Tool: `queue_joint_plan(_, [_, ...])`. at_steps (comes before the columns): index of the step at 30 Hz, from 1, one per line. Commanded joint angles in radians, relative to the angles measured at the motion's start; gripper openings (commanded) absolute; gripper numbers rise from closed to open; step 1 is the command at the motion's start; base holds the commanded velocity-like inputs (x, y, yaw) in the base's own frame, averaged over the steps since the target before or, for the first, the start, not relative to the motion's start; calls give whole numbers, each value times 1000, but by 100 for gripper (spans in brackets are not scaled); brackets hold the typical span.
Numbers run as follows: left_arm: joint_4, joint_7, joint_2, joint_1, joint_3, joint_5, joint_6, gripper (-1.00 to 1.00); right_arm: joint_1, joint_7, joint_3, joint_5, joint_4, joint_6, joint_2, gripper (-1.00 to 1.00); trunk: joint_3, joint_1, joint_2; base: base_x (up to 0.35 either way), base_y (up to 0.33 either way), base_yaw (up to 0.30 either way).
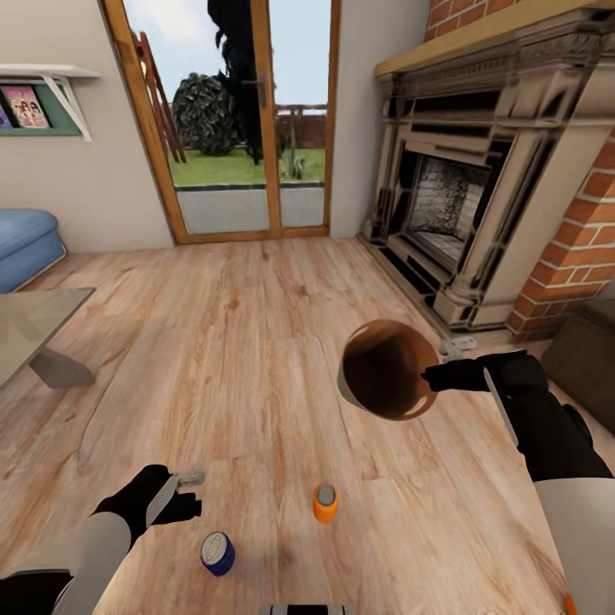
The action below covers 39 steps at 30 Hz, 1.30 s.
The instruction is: Put the three can of soda from the living room inside the tash can in the kitchen.
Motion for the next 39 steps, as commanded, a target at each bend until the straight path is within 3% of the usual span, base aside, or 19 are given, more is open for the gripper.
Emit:
queue_joint_plan(1, [0, 0, 0, 0, 0, 0, 0, 100, -1, 4, 0, -25, -1, 4, 0, -100, -5, 0, 0, 0, 0, 0])
queue_joint_plan(7, [-2, -2, 0, 0, 0, 4, -5, 100, 1, 4, 0, -25, 0, 4, 1, -100, -25, 2, -1, 0, 0, 0])
queue_joint_plan(34, [-2, -11, -1, 0, 0, 4, -34, 100, 18, 4, 0, -23, 2, 4, 2, -100, -27, 2, -1, 0, 0, 0])
queue_joint_plan(39, [-2, -5, -54, 0, 0, 2, -34, 100, 18, 3, 0, -22, 5, 4, 2, -100, -27, 2, -1, 0, 0, 0])
